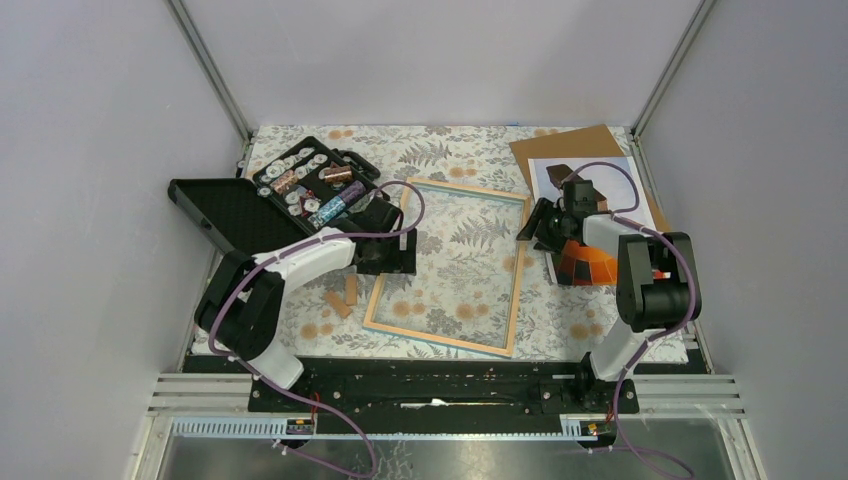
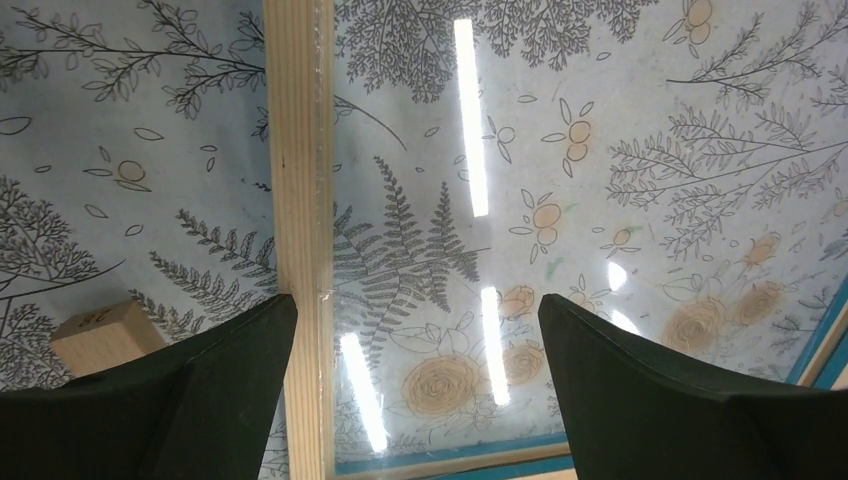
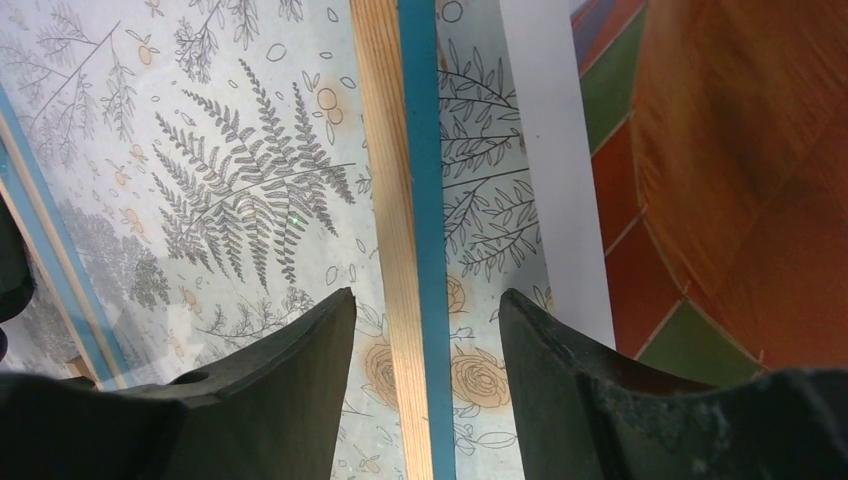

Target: Put the photo into the frame

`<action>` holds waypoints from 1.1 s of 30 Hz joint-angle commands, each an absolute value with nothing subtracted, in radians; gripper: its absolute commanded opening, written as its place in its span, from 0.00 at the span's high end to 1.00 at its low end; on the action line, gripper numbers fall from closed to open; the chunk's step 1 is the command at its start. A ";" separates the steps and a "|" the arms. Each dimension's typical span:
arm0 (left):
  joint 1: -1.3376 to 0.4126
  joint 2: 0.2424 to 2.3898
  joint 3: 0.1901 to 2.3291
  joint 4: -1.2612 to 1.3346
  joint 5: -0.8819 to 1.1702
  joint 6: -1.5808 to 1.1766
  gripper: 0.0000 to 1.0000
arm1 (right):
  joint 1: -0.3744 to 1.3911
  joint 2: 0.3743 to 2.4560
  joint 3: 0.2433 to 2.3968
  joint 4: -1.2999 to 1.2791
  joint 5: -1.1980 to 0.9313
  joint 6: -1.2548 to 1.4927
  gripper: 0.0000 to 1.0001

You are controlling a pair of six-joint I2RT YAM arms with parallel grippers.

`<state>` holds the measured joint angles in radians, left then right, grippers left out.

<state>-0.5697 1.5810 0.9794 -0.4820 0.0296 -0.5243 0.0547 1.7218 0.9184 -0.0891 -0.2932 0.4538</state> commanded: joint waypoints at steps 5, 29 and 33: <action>-0.604 1.612 0.953 -0.375 0.064 -0.569 0.04 | 0.079 1.747 0.925 -0.048 -0.331 0.461 0.39; -0.603 1.441 0.849 -0.092 0.413 -0.699 0.03 | 0.100 1.782 0.917 -0.017 -0.428 0.480 0.38; -0.603 1.411 0.858 -0.101 0.402 -0.703 0.03 | 0.101 1.785 0.917 -0.017 -0.430 0.480 0.38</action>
